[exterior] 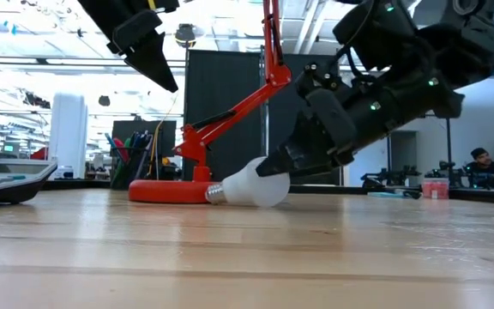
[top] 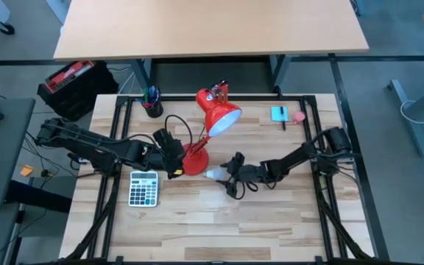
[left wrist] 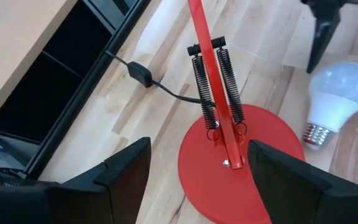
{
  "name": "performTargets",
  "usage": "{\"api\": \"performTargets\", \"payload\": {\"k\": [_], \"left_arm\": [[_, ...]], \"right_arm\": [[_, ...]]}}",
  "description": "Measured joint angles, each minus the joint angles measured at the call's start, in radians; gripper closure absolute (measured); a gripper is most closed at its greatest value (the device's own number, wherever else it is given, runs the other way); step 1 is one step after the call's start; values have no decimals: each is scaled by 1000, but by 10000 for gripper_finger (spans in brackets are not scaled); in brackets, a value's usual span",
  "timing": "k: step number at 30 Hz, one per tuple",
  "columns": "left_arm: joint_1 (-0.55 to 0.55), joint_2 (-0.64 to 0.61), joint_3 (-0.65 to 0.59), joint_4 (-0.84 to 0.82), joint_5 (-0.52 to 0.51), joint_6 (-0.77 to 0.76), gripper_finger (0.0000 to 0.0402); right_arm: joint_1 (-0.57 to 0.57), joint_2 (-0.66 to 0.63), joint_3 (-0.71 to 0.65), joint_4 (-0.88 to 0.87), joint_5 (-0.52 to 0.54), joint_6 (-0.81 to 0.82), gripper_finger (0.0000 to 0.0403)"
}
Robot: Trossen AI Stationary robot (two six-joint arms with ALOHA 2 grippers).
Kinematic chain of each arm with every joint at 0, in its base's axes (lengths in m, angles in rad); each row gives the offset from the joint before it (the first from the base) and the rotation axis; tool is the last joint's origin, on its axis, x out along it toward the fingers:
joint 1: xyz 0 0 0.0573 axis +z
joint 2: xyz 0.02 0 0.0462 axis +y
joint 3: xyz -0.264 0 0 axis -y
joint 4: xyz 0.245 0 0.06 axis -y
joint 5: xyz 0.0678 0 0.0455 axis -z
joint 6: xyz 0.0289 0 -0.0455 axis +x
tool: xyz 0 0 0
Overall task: Screw lightbulb
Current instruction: Insert the white lightbulb into the red desk lamp
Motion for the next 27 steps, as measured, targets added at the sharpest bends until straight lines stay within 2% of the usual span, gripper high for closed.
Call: {"api": "performTargets", "payload": {"k": [15,27], "left_arm": [[0,0,0,1,0,-8,141],[0,0,0,1,1,-8,141]], "right_arm": [[-32,0,0,15,-57,-36,65],[-42,0,13,-22,-63,-45,65]]}}
